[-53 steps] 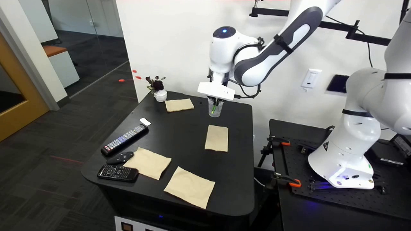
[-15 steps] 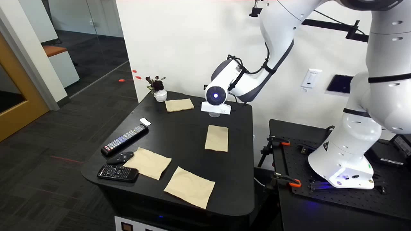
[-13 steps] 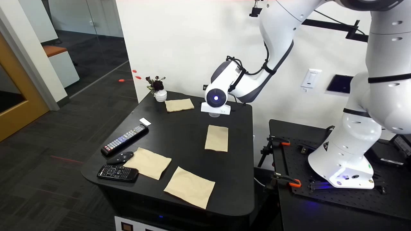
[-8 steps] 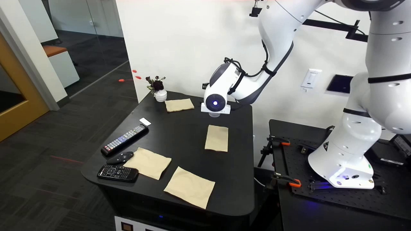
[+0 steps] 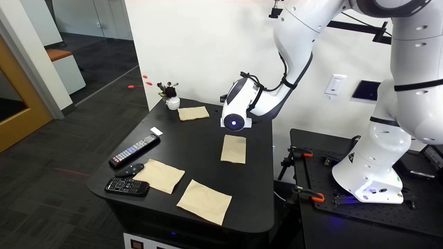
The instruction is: Put the marker into the pen.
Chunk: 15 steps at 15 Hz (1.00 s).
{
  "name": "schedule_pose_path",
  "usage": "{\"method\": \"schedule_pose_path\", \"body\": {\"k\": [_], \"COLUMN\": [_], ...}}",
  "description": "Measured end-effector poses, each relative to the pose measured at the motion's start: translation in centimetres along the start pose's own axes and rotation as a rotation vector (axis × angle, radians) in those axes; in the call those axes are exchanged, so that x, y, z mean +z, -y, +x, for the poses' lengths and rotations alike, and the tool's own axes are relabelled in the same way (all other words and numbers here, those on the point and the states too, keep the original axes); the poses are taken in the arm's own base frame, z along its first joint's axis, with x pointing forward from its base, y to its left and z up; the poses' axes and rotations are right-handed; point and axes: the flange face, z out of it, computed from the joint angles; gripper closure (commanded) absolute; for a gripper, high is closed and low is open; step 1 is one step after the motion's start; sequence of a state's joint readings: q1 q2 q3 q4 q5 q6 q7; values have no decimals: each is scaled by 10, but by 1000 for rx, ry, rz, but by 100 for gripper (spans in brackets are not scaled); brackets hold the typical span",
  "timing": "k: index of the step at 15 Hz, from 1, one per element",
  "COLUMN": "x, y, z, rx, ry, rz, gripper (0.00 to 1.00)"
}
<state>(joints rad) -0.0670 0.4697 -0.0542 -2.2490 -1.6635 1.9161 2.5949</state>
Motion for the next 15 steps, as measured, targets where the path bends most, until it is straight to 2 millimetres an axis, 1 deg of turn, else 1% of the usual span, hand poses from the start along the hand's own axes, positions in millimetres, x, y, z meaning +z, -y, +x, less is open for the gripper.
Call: {"method": "schedule_pose_path", "body": {"k": [4,5,6,10,15], "x": [-3,-4,-4,-7,-14], "y": [1,1,1,1,-2], "z": [-3,-3,-3,2,20], "rx": [-7,-8,-8,0,28], "ry": [-8,-10,-12,-21,-30], "rz": [1,1,1,1,9], "gripper": [11,5,0,0,0]}}
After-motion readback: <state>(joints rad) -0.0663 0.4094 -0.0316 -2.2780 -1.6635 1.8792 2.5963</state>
